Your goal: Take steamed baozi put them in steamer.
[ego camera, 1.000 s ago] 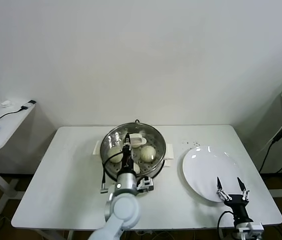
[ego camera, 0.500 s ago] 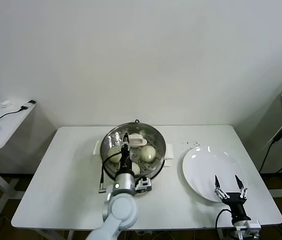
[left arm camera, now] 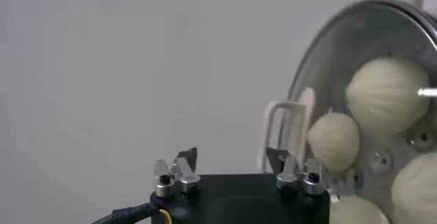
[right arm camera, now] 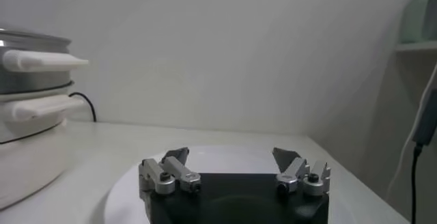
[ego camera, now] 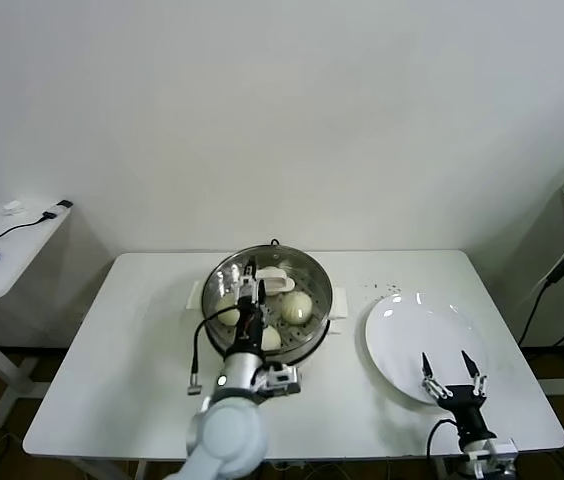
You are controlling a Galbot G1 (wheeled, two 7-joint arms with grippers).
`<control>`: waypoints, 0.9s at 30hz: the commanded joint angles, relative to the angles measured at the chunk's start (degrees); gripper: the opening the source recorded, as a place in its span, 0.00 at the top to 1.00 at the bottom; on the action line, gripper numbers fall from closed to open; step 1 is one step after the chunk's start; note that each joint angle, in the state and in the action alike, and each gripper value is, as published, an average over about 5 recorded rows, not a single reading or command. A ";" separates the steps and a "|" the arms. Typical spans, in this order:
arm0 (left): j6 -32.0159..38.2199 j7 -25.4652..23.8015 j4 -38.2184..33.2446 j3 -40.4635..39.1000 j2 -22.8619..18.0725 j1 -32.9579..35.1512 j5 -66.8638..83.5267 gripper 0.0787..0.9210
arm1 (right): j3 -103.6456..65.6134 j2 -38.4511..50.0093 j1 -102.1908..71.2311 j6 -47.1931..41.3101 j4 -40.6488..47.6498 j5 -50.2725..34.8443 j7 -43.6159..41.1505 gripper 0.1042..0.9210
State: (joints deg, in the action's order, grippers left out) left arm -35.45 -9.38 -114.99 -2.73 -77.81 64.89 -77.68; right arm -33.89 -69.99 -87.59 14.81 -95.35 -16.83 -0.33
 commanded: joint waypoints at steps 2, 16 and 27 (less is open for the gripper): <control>14.96 8.70 -12.32 9.60 5.06 9.27 32.90 0.23 | 0.87 0.98 -0.51 -1.61 -0.66 -0.77 1.32 0.12; 37.53 10.61 -1.18 53.48 14.26 25.95 110.95 0.12 | -1.88 0.82 0.41 4.48 -0.78 -1.26 -0.18 0.12; 39.47 4.64 4.70 44.71 11.83 28.84 106.57 0.12 | -1.37 -2.57 1.02 7.06 2.38 -1.13 0.27 0.12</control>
State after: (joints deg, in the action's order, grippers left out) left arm -3.10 -1.66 -115.89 38.23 -67.49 87.54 7.46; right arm -35.07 -70.55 -86.78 19.36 -94.70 -17.80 0.08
